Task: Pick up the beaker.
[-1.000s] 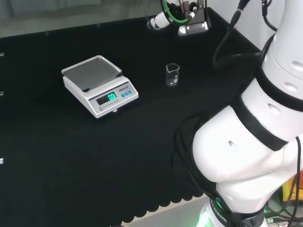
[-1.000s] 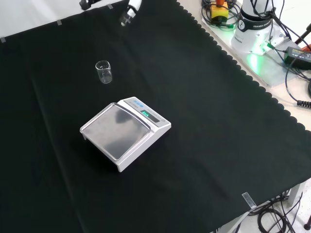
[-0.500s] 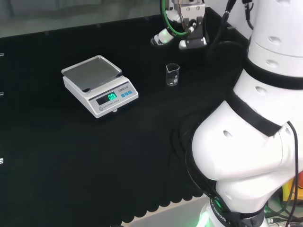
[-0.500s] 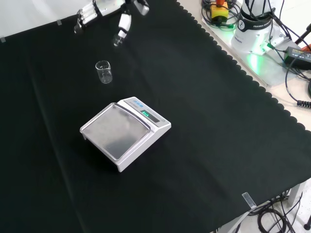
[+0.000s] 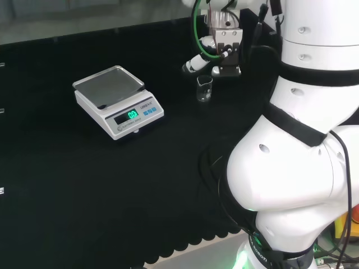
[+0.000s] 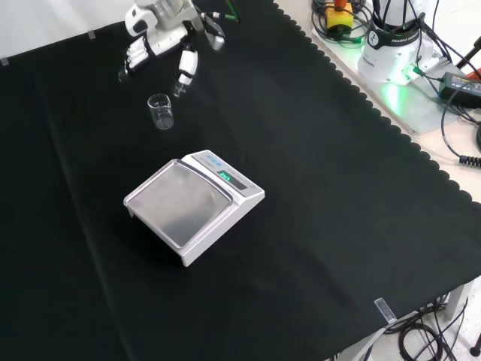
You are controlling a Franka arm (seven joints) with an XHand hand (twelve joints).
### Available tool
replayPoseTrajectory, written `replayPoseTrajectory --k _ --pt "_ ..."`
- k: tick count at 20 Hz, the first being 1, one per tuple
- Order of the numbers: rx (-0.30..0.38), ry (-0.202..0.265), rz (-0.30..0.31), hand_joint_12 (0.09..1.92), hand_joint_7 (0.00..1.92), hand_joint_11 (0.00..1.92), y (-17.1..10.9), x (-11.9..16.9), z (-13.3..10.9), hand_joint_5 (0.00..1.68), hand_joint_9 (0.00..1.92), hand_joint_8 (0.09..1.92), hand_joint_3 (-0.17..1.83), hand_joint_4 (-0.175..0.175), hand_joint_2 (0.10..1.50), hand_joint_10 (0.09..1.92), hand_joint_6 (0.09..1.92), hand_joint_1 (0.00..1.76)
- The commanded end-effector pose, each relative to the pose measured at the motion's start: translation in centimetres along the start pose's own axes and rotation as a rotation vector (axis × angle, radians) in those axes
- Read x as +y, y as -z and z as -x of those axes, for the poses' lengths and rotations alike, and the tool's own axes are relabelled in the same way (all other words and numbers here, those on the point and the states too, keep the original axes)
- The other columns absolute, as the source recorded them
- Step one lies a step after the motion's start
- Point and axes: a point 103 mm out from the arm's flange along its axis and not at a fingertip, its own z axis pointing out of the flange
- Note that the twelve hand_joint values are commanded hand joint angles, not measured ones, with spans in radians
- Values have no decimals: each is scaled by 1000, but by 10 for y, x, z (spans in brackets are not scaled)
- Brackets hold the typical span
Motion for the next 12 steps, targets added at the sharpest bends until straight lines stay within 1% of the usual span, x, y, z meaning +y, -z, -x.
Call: replayPoseTrajectory --k 1,5,12 --pt "1 20 -36 1523 0 112 -19 14 -11 254 0 616 303 -61 788 858 87 509" --pt "-9 14 -61 1523 0 113 -31 18 -8 253 0 615 302 -61 785 858 87 510" --pt "-23 -39 -98 1523 0 111 -44 21 10 257 0 615 300 -61 778 837 87 512"
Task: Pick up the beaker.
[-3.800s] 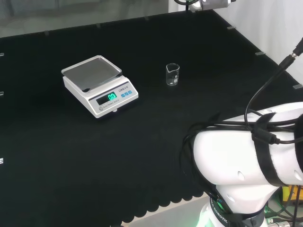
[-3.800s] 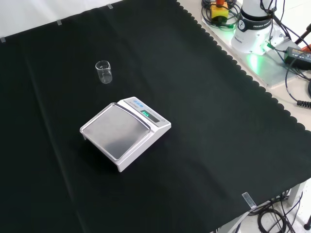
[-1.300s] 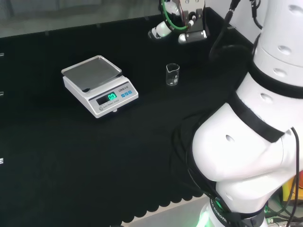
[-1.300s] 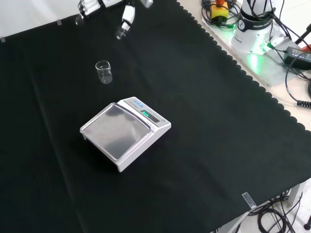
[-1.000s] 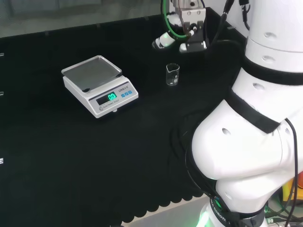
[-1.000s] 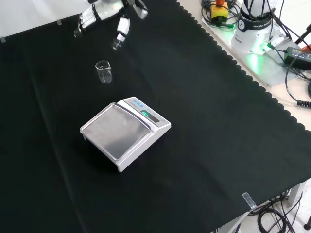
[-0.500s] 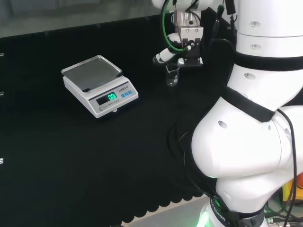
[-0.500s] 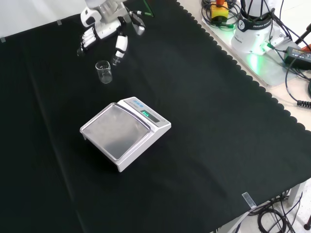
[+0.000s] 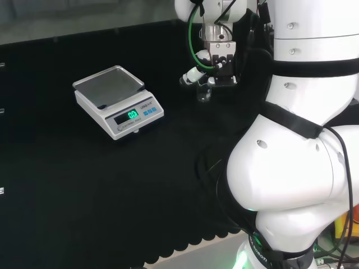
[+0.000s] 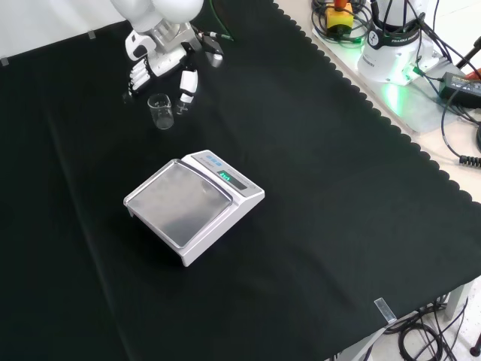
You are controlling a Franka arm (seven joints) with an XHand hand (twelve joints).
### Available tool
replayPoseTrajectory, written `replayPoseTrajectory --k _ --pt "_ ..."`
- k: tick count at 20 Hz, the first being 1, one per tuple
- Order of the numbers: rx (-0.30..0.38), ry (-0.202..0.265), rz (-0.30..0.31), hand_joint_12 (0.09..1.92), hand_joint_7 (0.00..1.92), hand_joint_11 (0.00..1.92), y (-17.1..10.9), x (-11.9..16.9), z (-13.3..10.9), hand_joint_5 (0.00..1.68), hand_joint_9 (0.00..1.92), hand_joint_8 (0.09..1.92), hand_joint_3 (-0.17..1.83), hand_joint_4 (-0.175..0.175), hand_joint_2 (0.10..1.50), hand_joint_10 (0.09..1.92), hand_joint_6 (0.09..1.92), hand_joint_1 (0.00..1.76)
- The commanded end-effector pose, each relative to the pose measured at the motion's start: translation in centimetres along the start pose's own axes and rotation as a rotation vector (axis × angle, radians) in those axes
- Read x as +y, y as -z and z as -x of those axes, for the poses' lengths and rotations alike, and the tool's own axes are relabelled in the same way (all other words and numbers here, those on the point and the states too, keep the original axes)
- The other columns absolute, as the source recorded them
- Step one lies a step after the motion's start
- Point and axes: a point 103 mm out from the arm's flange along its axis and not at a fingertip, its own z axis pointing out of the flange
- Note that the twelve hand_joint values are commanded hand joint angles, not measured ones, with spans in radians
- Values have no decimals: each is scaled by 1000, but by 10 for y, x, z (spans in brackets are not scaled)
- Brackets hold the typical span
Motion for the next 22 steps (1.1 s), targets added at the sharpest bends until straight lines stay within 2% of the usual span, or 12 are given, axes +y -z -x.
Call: replayPoseTrajectory --k 1,4,8,10,13,16,18,20,22 --pt "-13 -42 -33 1522 0 111 -9 3 12 257 0 615 299 -61 776 834 87 516" --pt "-14 -67 -59 1523 0 110 -17 8 14 258 0 614 297 -61 770 824 87 545" --pt "47 -94 -45 1523 1 117 -21 11 16 265 0 643 302 -62 767 834 87 590" --pt "-7 -106 -36 1515 26 152 -20 13 14 281 11 707 314 -64 760 876 87 608" --pt "-2 -125 -32 1481 100 250 -20 15 13 315 121 768 329 -66 748 905 87 652" --pt "-35 -128 9 1318 382 578 -18 17 8 449 527 792 428 -85 725 809 87 826" --pt "-48 -138 31 1170 569 842 -16 18 5 546 789 772 510 -110 703 698 87 923" --pt "-67 -132 21 976 717 1131 -15 22 1 685 1033 762 565 -152 697 594 125 1026" --pt "-98 -128 25 811 829 1337 -14 26 -5 772 1230 738 613 -170 682 459 221 1108"
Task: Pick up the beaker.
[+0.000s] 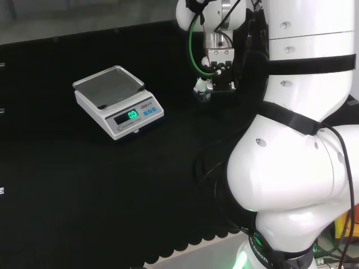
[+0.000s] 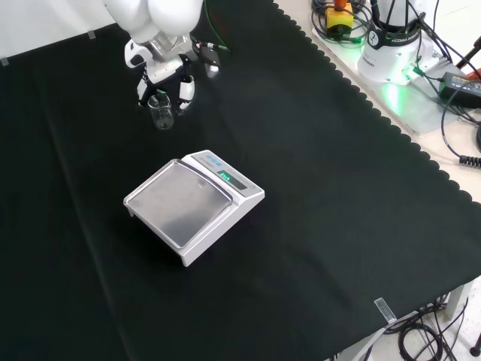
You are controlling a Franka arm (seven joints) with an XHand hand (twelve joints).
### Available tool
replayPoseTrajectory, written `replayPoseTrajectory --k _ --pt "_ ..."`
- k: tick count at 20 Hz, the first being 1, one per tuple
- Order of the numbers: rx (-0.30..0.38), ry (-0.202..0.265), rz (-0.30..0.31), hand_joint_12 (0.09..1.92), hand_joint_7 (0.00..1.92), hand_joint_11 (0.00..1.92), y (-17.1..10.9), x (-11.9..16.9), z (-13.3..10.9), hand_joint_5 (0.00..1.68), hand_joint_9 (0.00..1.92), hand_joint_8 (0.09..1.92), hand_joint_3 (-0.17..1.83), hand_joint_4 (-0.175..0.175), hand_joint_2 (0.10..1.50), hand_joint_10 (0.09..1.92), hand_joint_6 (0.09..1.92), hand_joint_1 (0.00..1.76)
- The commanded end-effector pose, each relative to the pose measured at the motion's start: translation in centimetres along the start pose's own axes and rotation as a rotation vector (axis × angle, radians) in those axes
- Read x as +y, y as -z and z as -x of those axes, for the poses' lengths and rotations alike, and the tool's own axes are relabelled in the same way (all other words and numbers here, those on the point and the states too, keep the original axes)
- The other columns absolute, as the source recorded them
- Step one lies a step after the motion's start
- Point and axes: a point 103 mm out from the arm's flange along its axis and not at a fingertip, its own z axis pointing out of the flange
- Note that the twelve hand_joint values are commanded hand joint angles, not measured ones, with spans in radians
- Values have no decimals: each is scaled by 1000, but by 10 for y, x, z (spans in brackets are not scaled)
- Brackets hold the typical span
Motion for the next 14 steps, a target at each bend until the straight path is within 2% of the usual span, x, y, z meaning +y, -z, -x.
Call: replayPoseTrajectory --k 1,2,4,6,9,14 --pt "-76 6 22 750 888 1408 5 7 -14 794 1296 719 630 -173 674 405 285 1142" --pt "-82 20 29 695 937 1472 5 9 -16 807 1340 708 641 -175 666 374 361 1177" --pt "-88 19 37 635 1003 1524 5 11 -19 821 1384 720 647 -175 658 393 516 1232" --pt "-87 17 42 651 1050 1513 4 13 -21 833 1380 757 650 -175 654 506 619 1276" --pt "-47 13 51 704 1118 1502 5 13 -23 857 1370 802 656 -175 647 650 678 1307" --pt "-36 20 75 739 1168 1508 21 1 -27 881 1384 826 661 -175 644 707 694 1310"
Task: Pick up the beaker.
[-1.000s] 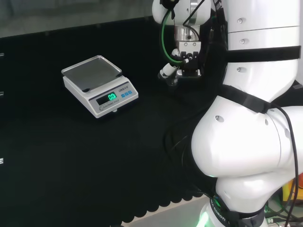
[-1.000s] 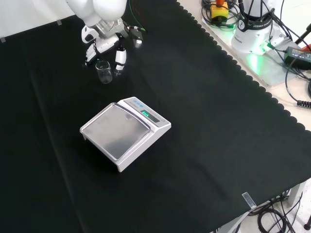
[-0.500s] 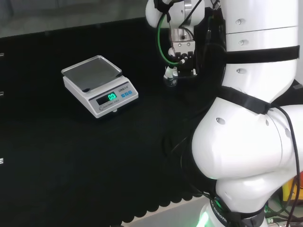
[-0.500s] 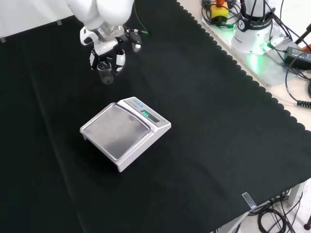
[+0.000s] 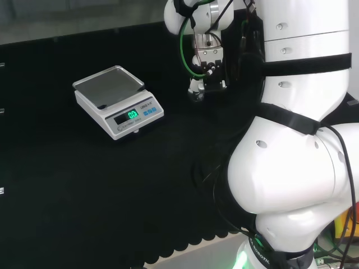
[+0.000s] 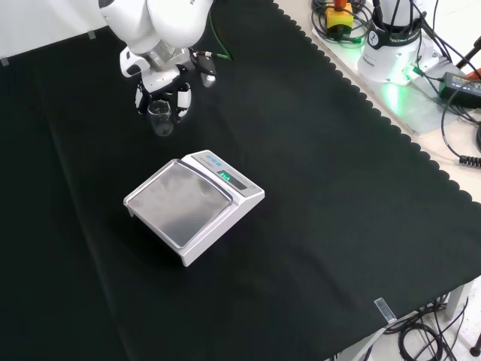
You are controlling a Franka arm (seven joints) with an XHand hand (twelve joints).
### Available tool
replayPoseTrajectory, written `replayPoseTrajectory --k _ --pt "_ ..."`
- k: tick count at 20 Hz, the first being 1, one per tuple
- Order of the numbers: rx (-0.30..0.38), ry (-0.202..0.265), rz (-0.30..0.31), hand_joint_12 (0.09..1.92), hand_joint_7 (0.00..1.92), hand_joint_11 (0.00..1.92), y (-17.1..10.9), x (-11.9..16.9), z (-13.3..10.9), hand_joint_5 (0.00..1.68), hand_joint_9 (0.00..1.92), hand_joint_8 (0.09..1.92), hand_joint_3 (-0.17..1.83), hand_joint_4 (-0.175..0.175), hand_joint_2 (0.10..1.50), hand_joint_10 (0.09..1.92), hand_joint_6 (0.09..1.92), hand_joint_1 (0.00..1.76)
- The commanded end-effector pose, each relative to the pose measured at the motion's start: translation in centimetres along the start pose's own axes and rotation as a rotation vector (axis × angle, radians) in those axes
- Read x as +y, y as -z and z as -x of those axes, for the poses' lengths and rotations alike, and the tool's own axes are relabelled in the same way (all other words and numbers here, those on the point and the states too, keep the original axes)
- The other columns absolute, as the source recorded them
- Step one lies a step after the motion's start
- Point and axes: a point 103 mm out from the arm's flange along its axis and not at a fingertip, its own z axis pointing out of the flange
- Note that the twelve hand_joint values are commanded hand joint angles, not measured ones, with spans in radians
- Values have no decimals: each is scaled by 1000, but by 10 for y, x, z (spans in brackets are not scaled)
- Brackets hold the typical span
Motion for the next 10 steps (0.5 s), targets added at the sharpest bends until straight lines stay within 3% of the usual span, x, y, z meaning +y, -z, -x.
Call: replayPoseTrajectory --k 1,10 --pt "18 8 32 741 1171 1509 22 -12 -5 883 1385 828 661 -175 644 709 696 1310" --pt "-11 29 41 755 1179 1516 71 -43 -21 892 1393 833 663 -175 638 715 699 1296"
